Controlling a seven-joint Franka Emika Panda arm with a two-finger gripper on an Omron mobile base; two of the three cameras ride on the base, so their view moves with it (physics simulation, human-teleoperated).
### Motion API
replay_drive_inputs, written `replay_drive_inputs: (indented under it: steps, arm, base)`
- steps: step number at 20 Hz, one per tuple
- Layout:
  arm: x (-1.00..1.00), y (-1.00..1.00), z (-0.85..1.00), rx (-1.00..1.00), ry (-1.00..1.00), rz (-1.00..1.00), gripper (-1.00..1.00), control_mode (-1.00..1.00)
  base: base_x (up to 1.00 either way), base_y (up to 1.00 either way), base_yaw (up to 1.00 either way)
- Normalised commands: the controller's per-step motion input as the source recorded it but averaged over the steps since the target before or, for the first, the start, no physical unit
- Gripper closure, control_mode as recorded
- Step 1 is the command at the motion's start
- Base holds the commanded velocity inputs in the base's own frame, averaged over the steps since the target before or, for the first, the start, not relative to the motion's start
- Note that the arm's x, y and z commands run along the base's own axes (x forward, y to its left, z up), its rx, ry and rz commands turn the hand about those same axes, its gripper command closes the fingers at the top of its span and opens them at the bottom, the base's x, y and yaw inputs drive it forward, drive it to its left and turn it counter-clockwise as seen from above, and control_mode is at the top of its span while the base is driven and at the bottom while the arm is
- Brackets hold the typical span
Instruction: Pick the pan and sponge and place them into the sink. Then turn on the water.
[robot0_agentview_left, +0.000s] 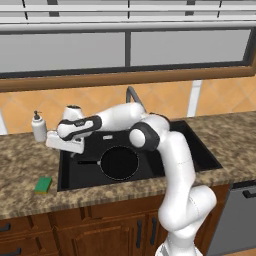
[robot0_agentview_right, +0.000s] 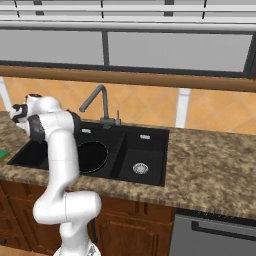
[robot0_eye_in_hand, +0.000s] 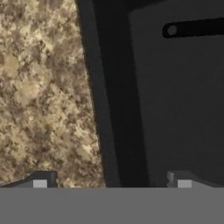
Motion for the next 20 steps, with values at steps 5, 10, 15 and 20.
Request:
replay_drive_inputs:
  steps: [5, 10, 15, 20]
  arm:
    - [-0.61, 0.45, 0.00, -0.10, 0.00, 0.28, -1.00, -1.00]
    - [-0.63, 0.42, 0.00, -0.07, -0.01, 0.06, -1.00, -1.00]
    - [-0.43, 0.12, 0.00, -0.01, 0.00, 0.00, -1.00, -1.00]
    - [-0.27, 0.00, -0.05, 0.00, 0.00, 0.00, -1.00, -1.00]
  base:
    - [0.00, 0.00, 0.00]
    - [0.00, 0.00, 0.00]
    - [0.00, 0.00, 0.00]
    - [0.00, 0.00, 0.00]
